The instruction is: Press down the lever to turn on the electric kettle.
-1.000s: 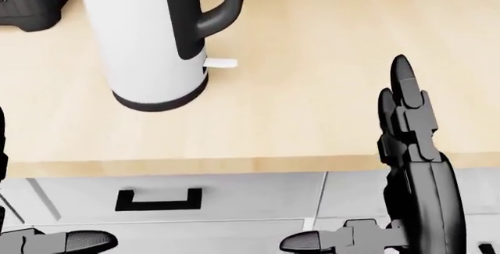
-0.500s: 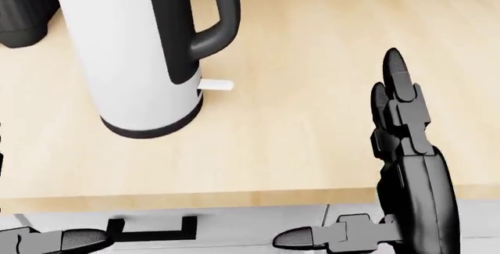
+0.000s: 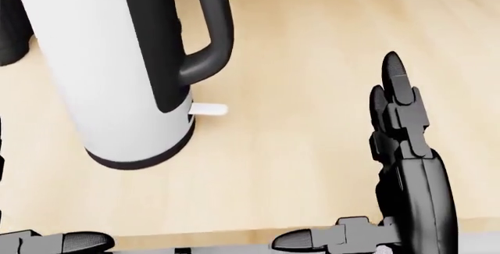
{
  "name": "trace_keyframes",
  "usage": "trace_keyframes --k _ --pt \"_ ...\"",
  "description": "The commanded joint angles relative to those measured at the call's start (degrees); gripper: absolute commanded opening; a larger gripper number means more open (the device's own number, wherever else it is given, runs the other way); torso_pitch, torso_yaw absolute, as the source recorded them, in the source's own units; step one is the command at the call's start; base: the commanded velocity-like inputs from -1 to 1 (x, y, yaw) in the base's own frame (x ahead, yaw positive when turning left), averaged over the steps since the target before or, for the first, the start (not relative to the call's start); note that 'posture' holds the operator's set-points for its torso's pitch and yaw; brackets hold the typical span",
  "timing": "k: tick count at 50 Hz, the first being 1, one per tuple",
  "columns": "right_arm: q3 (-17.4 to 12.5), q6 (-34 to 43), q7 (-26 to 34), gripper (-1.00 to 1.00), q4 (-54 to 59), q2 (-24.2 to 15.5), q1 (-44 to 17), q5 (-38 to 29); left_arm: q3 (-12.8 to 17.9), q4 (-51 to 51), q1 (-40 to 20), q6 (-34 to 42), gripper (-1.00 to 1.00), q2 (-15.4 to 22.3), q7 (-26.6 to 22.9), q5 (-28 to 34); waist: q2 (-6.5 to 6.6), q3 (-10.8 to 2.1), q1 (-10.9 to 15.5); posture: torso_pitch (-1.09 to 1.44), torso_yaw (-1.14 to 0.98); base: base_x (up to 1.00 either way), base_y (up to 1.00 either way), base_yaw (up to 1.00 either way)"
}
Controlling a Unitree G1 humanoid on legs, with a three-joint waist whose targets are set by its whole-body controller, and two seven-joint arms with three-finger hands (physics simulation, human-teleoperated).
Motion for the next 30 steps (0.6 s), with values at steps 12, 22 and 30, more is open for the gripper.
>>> trace_keyframes --k 12,22,30 --pt "-0.1 -1.4 -0.4 1.00 -1.2 -0.2 -0.7 -0.1 0.4 -1.4 -0.3 -1.9 1.00 0.0 -0.3 -0.8 5.22 0.33 -1.1 0.00 0.00 0.11 0.00 0.00" --pt "0.1 -1.8 -0.5 1.00 -0.9 -0.2 -0.7 -0.2 0.5 -1.4 -0.1 -2.1 1.00 -0.1 -0.4 -0.7 4.17 -0.08 -0.3 0.00 0.00 0.11 0.00 0.00" --pt "0.4 -3.2 -0.7 1.00 -0.7 -0.1 -0.5 0.3 0.8 -1.1 0.1 -2.6 1.00 -0.2 -0.5 -0.9 1.81 -0.99 0.6 0.00 0.00 0.01 0.00 0.00"
